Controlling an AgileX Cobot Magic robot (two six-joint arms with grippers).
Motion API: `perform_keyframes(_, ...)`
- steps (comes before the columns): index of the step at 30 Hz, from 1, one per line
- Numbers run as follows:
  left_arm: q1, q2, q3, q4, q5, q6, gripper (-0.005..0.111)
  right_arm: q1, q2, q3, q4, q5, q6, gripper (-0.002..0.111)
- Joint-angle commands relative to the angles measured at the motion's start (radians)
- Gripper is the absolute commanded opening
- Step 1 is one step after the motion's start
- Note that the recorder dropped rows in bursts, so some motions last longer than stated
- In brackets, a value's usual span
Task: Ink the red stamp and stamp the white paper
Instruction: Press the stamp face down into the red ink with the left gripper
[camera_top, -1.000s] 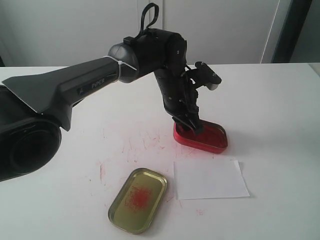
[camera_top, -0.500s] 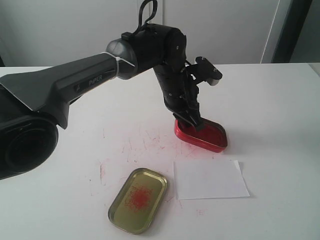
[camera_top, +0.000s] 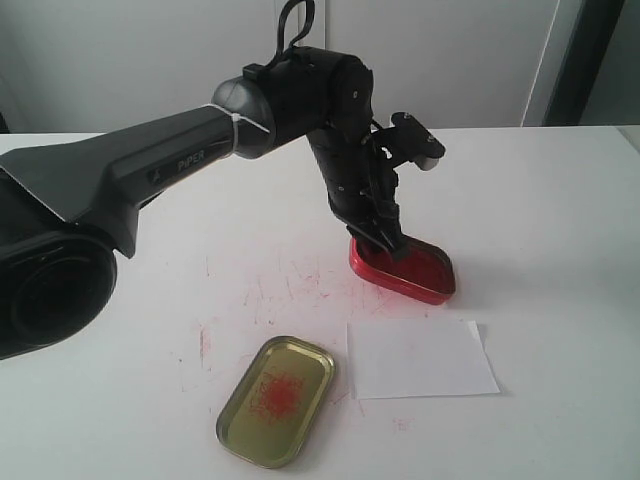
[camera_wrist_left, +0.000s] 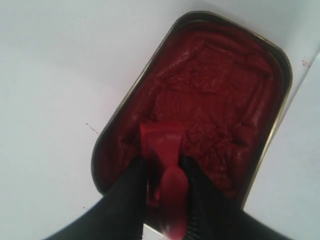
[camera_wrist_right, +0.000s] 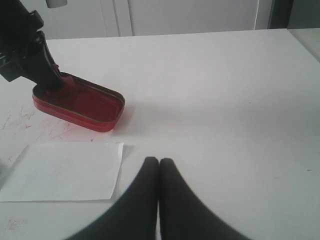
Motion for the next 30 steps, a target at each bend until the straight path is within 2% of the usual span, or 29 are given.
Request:
perform_keyframes(1,-0.001,-0.022,-0.037,-0.016,0.028,-0.001,0.000,0.004,-0.006,0.005,0.003,-0.014,0.004,0.000)
perform_keyframes(18,-0.001,0.000,-0.044,-0.034,0.080,0.002,0.000,0.004,-0.006,0.005,0.003,-0.014,0.006,0.000)
perform_keyframes(30,-0.058,-0.017,-0.044,-0.053,0.263,0.005,0.000,0.004,-0.006,0.005,0.003,-0.014,0.006,0.000)
